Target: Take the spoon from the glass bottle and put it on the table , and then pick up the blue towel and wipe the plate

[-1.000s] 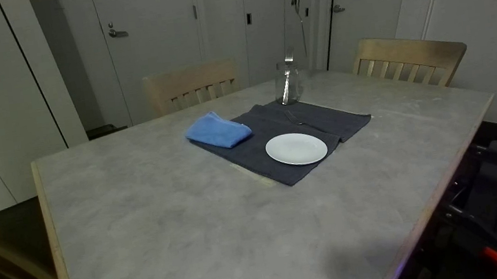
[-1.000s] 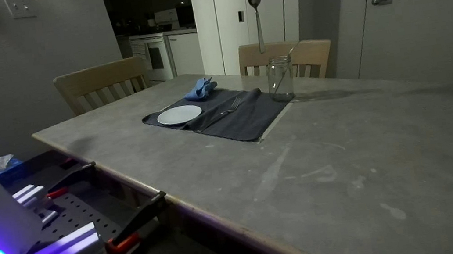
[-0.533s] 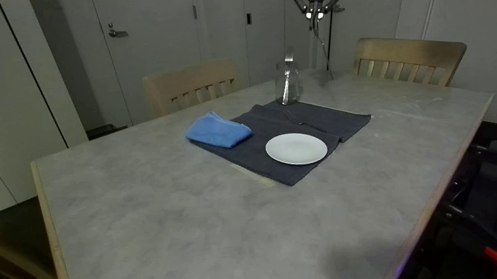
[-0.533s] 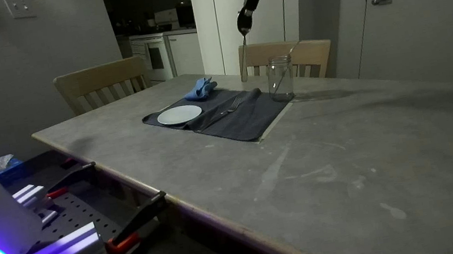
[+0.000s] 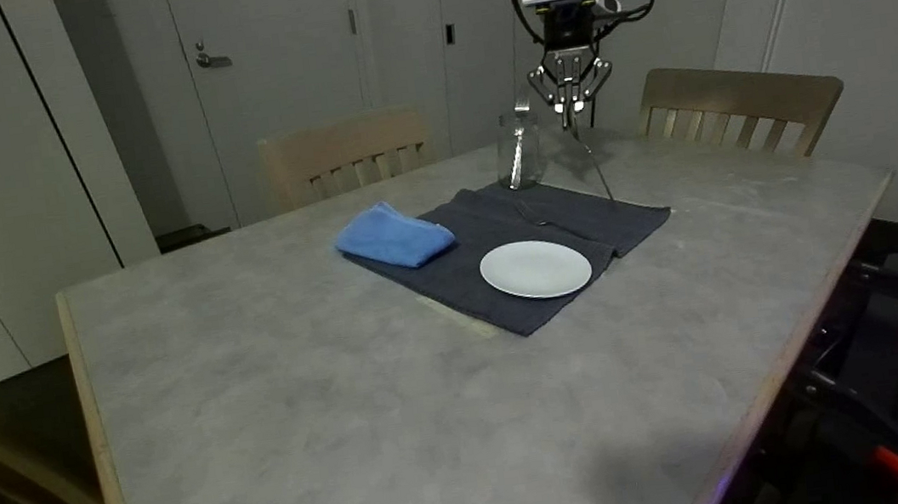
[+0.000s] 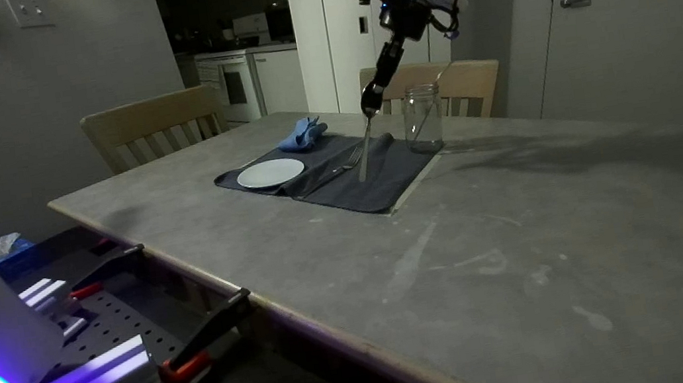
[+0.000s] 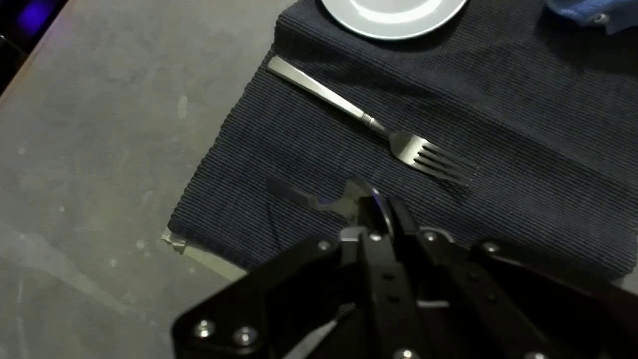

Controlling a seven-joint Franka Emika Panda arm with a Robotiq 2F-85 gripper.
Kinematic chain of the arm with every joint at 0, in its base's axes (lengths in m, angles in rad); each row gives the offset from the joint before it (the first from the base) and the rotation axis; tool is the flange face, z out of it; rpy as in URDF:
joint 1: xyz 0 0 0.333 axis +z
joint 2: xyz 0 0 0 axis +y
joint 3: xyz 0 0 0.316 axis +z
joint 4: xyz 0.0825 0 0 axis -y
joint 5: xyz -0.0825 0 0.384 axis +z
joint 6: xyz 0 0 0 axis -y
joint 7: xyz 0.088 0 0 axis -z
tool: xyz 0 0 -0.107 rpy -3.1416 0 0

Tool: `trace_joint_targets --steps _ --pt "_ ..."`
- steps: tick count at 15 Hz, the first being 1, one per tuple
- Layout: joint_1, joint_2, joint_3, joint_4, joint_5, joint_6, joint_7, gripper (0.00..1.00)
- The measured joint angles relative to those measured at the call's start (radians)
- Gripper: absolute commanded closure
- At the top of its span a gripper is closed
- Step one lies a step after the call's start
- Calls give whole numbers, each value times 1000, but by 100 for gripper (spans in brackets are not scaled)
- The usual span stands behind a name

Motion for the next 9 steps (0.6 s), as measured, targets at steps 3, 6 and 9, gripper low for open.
trace_joint_targets --steps 3,6,9 --pt "0 59 0 58 -7 -17 37 98" --pt "1 115 -3 124 -50 -85 104 98" --pt "2 164 -12 189 -101 -157 174 98"
